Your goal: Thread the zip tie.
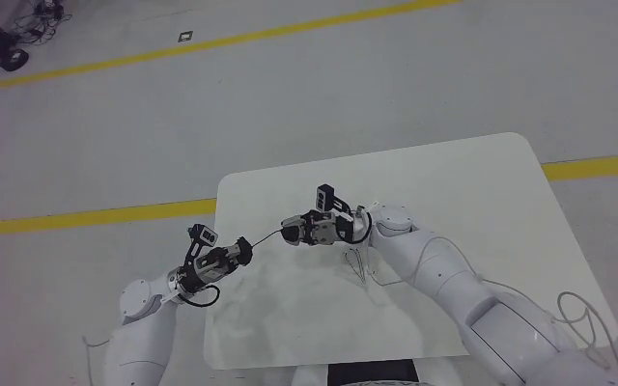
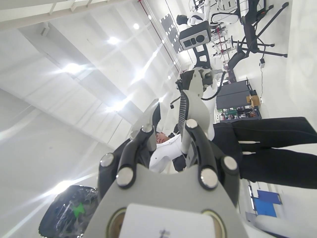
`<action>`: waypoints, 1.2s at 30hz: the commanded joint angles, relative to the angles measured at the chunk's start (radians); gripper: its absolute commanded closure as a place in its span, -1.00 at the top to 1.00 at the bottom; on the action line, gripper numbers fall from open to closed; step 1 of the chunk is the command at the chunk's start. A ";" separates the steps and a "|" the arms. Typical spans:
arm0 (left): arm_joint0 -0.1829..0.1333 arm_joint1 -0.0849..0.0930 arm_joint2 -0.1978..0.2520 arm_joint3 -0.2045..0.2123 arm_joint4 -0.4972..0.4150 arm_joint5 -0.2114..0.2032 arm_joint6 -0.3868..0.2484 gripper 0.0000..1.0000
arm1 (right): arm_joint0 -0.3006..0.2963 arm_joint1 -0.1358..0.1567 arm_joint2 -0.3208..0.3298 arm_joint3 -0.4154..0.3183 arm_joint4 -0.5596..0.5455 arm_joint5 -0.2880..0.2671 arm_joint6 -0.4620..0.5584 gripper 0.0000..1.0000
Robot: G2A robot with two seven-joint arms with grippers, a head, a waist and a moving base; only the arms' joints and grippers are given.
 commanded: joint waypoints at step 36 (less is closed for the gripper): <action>0.000 0.000 0.000 0.000 0.000 0.000 0.000 -0.24 | -0.012 0.000 -0.003 -0.025 -0.020 -0.010 -0.041 -1.00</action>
